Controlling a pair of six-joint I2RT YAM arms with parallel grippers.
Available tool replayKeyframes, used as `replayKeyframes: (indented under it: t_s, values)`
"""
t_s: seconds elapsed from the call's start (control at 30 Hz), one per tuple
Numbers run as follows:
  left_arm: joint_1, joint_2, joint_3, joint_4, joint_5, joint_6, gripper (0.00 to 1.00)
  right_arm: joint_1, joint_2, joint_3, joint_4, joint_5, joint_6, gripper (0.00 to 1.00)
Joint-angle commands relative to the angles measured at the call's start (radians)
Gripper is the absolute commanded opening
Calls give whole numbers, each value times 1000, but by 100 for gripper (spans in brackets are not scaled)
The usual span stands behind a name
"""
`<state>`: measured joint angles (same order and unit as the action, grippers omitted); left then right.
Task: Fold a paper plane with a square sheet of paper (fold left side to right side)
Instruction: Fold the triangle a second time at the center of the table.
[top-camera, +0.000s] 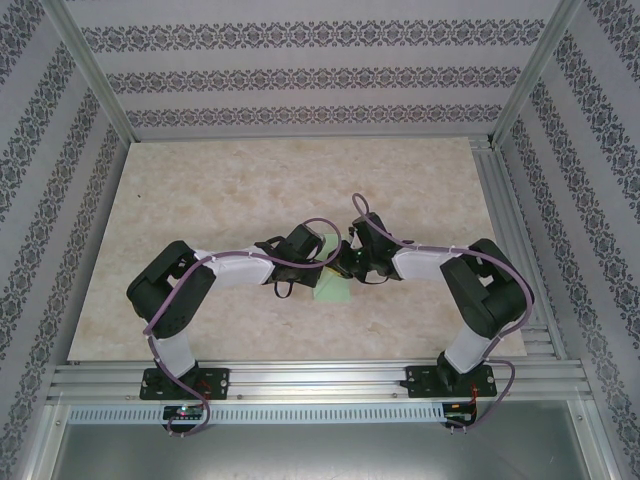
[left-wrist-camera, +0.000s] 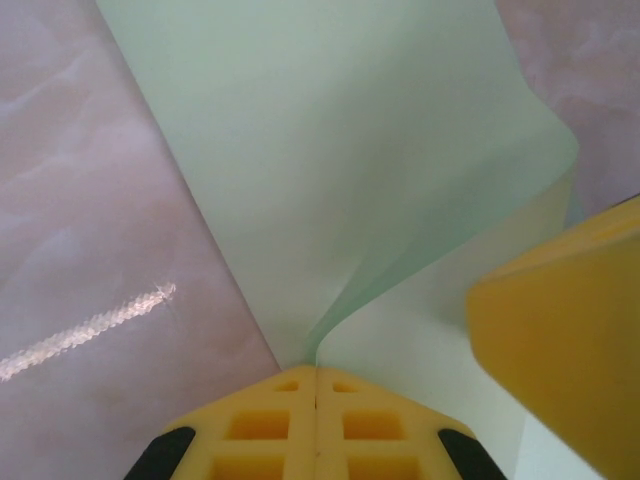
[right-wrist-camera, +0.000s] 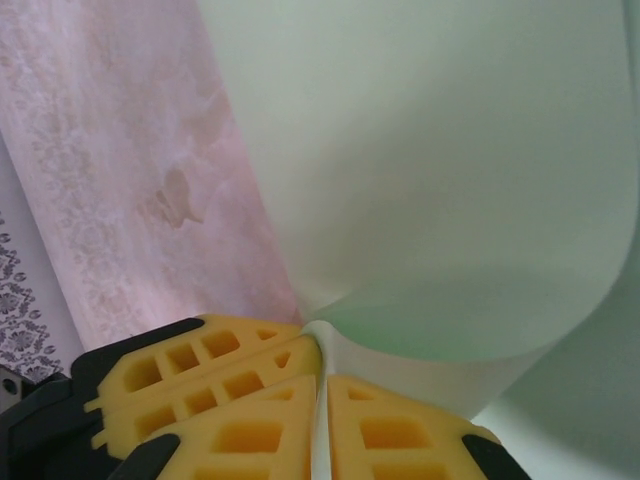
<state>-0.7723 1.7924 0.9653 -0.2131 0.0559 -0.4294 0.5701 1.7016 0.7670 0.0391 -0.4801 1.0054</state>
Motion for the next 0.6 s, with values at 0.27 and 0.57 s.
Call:
replayKeyframes:
  t_s: [0.27,0.57]
  values:
    - [11,19,-10,9,10,3,0,13,32,8,7,14,-14,12]
    - [11,12,-10,14,-10,-21,0,14,49,-1,22,12,-14,12]
